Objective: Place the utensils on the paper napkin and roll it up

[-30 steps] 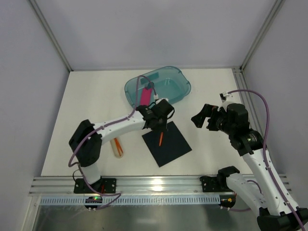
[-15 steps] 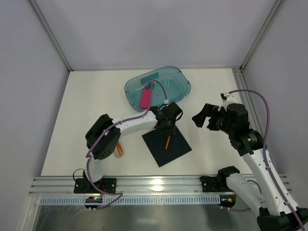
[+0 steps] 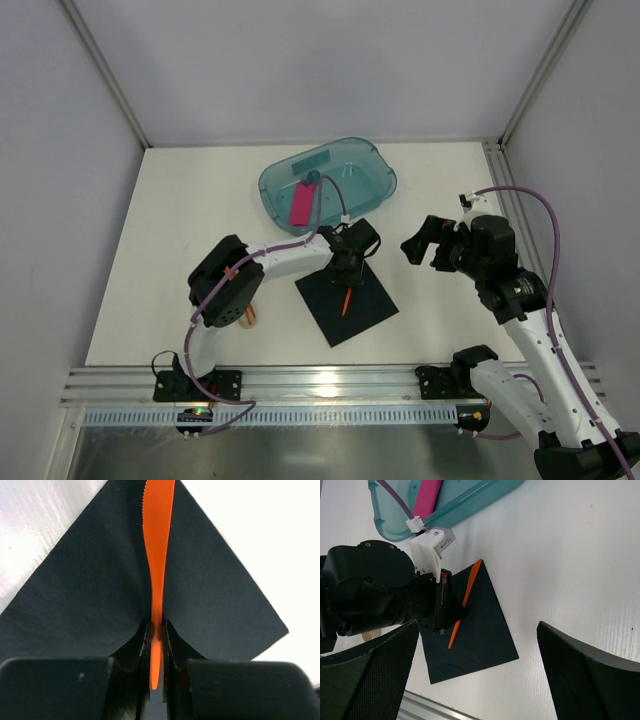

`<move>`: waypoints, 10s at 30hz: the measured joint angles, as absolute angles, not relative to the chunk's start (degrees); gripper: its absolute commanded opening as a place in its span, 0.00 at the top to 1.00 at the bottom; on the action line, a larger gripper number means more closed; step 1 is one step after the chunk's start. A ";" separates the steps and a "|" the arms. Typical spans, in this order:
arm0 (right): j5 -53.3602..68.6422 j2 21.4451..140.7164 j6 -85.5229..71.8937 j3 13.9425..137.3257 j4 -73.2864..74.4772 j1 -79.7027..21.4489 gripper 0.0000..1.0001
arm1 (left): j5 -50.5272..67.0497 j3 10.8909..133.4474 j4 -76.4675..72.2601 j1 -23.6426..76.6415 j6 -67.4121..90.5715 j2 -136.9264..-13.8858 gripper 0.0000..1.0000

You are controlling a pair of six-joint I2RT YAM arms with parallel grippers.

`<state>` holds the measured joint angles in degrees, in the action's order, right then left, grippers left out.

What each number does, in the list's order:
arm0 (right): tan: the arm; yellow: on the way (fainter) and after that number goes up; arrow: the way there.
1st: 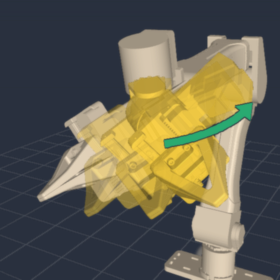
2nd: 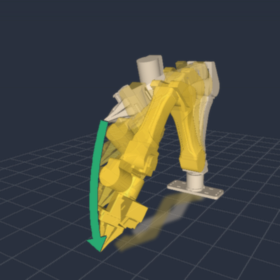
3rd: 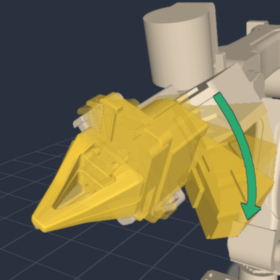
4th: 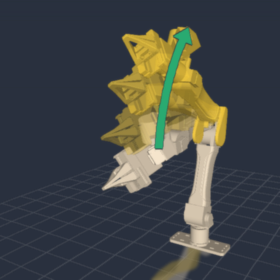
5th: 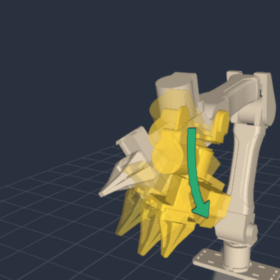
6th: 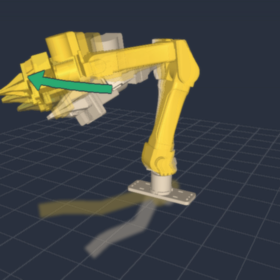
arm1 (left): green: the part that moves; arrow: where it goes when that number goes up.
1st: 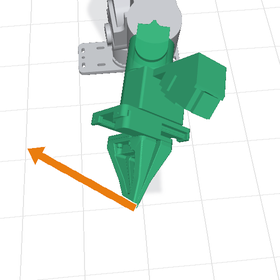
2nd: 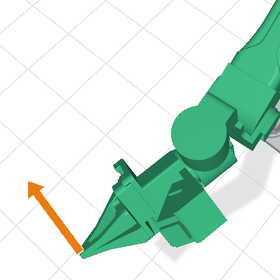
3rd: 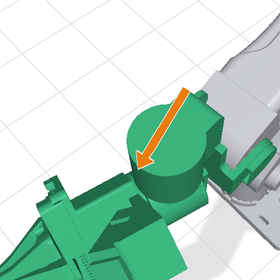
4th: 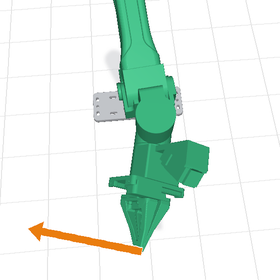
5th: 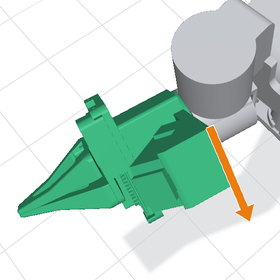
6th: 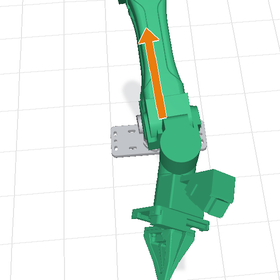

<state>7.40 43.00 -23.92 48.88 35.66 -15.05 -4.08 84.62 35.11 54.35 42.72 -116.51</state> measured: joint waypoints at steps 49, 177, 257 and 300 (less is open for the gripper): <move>7.55 43.51 -23.09 48.88 37.41 -15.05 0.00 | -12.88 60.01 44.99 17.67 41.58 -73.87 0.69; 6.55 45.67 -22.96 47.22 36.91 -15.05 0.00 | 1.32 80.47 30.11 49.17 39.55 -113.19 0.94; 7.40 43.38 -22.61 47.22 37.95 -15.05 0.00 | -9.82 44.49 32.88 15.03 46.61 -81.41 0.74; 6.94 46.13 -22.83 47.22 38.24 -15.05 0.00 | -4.56 71.16 34.09 37.87 38.83 -88.16 1.00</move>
<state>6.94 46.13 -22.83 47.22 38.24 -15.05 -4.56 71.16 34.09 37.87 38.83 -88.16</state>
